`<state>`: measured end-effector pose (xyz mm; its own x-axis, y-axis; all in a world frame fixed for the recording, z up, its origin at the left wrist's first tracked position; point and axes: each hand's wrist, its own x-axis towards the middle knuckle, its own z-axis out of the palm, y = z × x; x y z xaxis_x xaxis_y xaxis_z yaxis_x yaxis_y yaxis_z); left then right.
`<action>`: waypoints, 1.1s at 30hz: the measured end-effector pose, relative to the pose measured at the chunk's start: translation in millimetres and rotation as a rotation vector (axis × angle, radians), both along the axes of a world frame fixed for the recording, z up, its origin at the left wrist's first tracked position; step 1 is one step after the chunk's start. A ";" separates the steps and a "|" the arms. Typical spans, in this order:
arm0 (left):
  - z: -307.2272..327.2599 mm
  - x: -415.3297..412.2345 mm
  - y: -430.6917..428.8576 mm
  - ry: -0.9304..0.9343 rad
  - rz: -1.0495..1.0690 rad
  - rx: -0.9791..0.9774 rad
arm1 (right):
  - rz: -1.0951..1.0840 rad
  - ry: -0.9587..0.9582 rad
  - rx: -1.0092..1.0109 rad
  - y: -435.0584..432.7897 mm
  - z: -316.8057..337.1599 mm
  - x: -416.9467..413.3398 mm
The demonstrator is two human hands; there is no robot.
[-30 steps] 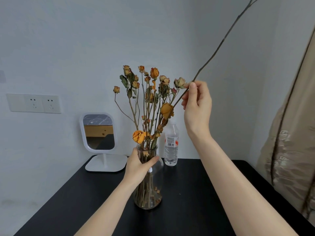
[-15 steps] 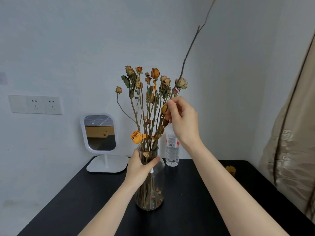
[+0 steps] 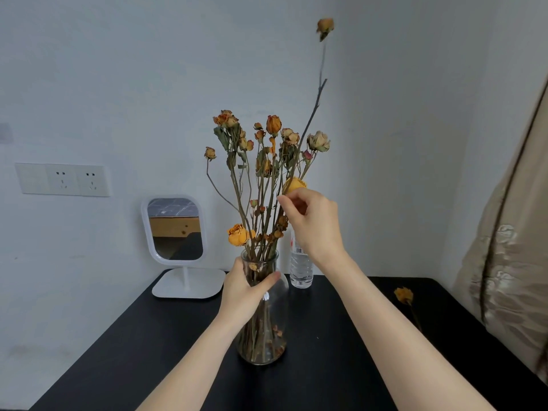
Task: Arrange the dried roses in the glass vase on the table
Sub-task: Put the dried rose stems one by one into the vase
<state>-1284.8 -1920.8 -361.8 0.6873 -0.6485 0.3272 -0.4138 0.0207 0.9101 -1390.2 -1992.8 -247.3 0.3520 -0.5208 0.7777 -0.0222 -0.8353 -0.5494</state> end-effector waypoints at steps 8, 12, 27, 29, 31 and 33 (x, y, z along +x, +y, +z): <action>-0.3 0.1 0.4 0.007 0.001 -0.013 | 0.015 0.177 -0.030 -1.8 -4.8 8.0; -0.4 -0.2 0.1 -0.003 0.006 -0.015 | -0.006 0.186 0.026 -2.4 -8.4 9.9; 1.0 -2.2 2.3 0.015 -0.008 -0.030 | -0.040 0.295 -0.024 2.7 -16.5 17.2; 0.1 -1.9 2.3 0.015 -0.013 -0.033 | -0.054 0.343 -0.014 1.9 -22.4 17.9; -0.3 -1.1 1.8 0.016 -0.018 -0.032 | -0.063 0.406 -0.015 1.6 -26.9 19.2; -0.1 -1.3 1.3 0.016 -0.025 -0.037 | -0.052 0.436 -0.003 4.0 -28.6 20.4</action>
